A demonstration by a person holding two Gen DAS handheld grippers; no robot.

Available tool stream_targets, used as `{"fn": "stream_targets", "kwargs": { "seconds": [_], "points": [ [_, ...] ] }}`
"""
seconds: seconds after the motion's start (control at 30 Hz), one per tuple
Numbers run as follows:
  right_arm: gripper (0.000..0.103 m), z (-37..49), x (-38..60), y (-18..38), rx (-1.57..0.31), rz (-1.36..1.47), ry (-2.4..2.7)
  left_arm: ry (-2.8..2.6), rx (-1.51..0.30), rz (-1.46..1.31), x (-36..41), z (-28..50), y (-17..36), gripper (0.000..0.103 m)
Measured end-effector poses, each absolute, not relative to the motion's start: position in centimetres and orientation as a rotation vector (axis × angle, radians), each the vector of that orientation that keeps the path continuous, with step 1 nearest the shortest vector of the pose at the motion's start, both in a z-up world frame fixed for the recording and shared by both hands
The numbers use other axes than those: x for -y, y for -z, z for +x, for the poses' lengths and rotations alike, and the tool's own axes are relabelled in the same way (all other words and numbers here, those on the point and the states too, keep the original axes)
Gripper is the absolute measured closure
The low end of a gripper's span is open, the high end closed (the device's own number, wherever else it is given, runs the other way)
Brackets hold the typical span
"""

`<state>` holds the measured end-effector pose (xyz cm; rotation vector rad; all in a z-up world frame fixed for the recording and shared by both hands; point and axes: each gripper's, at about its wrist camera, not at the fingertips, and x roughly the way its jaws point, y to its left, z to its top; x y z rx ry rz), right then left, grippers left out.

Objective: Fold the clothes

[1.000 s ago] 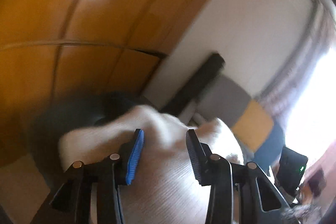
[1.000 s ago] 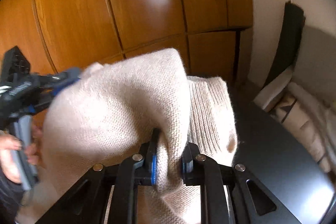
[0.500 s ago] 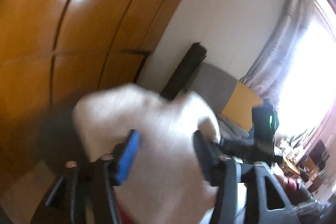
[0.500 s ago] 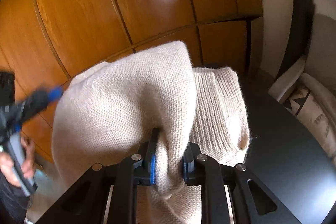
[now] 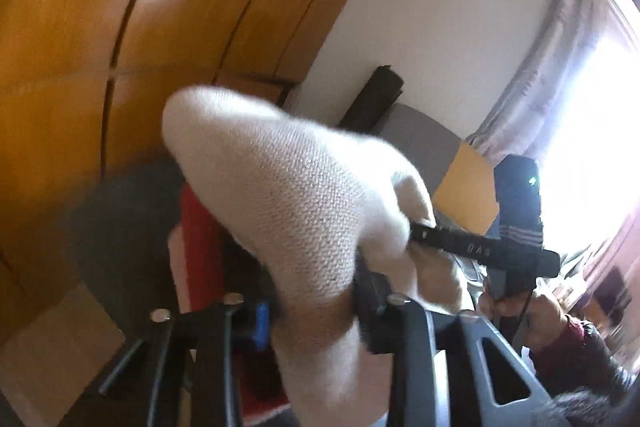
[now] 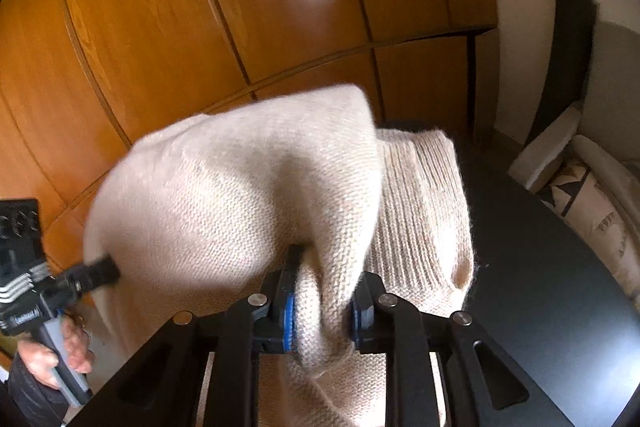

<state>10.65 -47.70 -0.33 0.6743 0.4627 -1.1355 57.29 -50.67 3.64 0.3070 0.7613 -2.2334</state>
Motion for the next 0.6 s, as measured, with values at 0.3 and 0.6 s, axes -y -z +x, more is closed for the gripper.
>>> {"fn": "stream_targets", "kwargs": {
  "seconds": [0.3, 0.6],
  "points": [
    [0.085, 10.6, 46.8, -2.8, -0.376, 0.668, 1.084, 2.216, -0.576, 0.45, 56.7, 55.0, -12.6, 0.078],
    [0.084, 9.2, 45.0, 5.2, -0.277, 0.809, 1.093, 1.988, -0.671, 0.432, 55.6, 59.7, -7.4, 0.051]
  ]
}}
